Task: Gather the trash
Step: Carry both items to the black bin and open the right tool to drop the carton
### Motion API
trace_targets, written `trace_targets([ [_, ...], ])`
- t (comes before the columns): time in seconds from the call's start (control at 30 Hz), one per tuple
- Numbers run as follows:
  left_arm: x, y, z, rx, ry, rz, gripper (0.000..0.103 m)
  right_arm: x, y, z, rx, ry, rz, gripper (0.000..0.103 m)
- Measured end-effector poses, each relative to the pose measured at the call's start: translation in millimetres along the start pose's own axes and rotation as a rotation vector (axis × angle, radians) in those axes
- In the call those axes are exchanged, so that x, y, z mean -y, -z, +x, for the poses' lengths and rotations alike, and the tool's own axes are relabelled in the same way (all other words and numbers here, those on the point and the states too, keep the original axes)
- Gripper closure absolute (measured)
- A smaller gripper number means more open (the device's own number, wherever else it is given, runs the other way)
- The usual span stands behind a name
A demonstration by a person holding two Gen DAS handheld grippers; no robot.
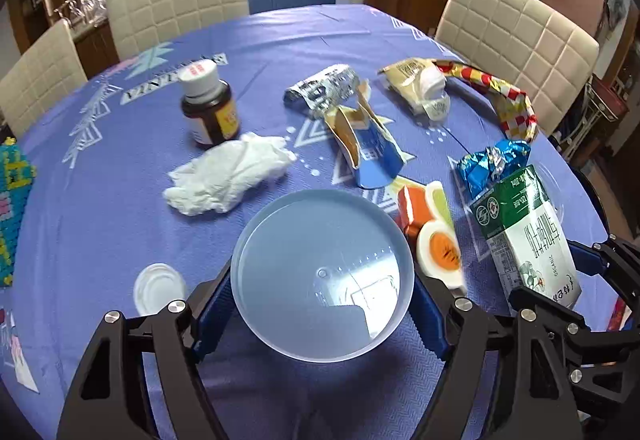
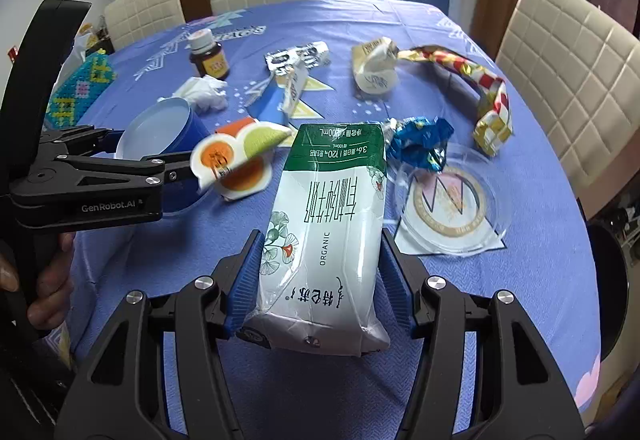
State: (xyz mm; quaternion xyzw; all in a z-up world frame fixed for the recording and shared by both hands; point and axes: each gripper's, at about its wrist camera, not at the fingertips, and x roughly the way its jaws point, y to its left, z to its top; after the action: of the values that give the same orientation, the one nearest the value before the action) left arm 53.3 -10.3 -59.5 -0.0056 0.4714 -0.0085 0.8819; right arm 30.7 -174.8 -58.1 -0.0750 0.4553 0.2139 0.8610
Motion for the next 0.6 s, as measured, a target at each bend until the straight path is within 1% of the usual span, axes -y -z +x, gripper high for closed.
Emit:
trace_targets([
  [0.13,-1,-3,-19,0.057,-0.041,-0.017,0.029,-3,-6,-11,0.027,0.002,-0.039,0.045],
  [0.27,3,-11,-38,0.112,-0.050,-0.026,0.029,4,-13,-25,0.065,0.018,-0.049,0.045],
  [0.43,24,-21,-48,0.146,-0.022,-0.006,0.029,22,-18,-44,0.107,0.056,-0.043,0.045],
  [0.6,59,-27,-53,0.167,0.009,0.040,0.029,47,-16,-59,0.128,0.091,-0.012,0.045],
])
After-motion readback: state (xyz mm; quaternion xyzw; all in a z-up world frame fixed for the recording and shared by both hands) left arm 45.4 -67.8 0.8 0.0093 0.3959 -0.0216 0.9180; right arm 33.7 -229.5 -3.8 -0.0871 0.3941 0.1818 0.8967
